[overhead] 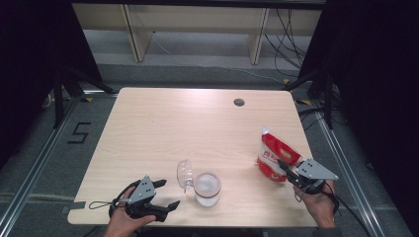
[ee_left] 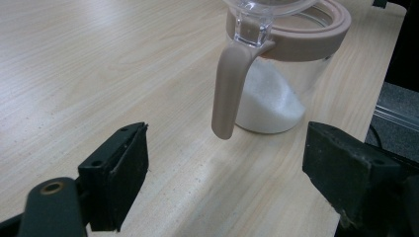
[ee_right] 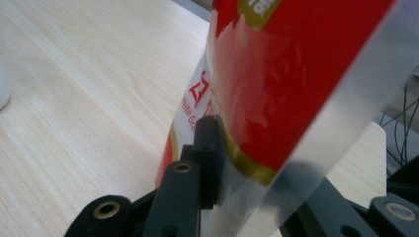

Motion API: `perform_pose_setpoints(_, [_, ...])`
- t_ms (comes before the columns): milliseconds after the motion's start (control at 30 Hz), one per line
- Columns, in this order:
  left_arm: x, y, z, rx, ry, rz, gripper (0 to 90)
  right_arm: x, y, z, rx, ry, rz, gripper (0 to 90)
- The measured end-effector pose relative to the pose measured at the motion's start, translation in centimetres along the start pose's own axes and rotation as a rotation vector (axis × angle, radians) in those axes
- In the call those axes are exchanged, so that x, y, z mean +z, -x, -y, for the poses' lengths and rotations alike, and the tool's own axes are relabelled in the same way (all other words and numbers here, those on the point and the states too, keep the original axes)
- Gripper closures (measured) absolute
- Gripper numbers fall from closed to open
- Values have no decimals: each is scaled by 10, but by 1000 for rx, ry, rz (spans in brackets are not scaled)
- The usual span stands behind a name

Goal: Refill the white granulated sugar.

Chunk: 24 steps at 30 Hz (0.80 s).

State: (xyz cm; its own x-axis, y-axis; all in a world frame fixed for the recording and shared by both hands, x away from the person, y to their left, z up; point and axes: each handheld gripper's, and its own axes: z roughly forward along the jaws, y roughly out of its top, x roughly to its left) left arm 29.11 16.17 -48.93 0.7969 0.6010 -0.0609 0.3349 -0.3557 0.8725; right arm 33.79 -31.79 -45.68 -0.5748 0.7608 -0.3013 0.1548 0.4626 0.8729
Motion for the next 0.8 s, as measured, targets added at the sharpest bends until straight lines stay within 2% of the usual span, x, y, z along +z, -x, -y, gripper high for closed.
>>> perform_pose_setpoints(33, [0,0,0,2,-2,0,175,-1,0,1,4,-3,-11,755])
perform_pose_setpoints(133, [0,0,0,3,-5,-4,175,-3,0,1,9,0,-1,741])
perform_pose_setpoints(200, [0,0,0,0,1,-3,175,-3,-2,1,37,2,9,704])
perform_pose_setpoints(233, [-1,-1,0,14,-5,0,174,-4,-3,1,52,11,14,680])
perform_pose_setpoints(267, [-1,-1,0,9,-3,-1,175,-6,-3,1,52,-1,3,658])
perform_pose_setpoints(300, [0,-1,0,8,-4,0,174,-7,-5,2,75,6,35,613])
perform_pose_setpoints(333, [0,-1,0,8,-4,0,174,-7,-5,2,75,6,35,613])
perform_pose_setpoints(367, [0,0,0,4,-5,-1,175,-11,-7,2,134,-17,33,543])
perform_pose_setpoints(433, [0,-1,0,15,-8,0,174,-15,-11,2,152,-12,62,498])
perform_pose_setpoints(467, [0,-1,0,15,-8,0,175,-15,-11,2,152,-12,62,498])
perform_pose_setpoints(500, [1,0,0,1,-3,3,174,-20,-15,1,181,-26,63,460])
perform_pose_setpoints(567, [1,0,0,2,-7,-1,175,-22,-15,0,170,-7,68,431])
perform_pose_setpoints(633, [1,0,0,3,-6,-1,175,-25,-20,0,217,-42,68,409])
perform_pose_setpoints(733, [1,-1,0,6,-5,1,175,-25,-21,1,206,-43,69,391])
perform_pose_setpoints(767, [1,-1,-1,2,3,2,175,-25,-24,4,233,-56,72,381])
perform_pose_setpoints(800, [1,-1,-1,2,3,2,175,-25,-24,4,233,-56,72,381])
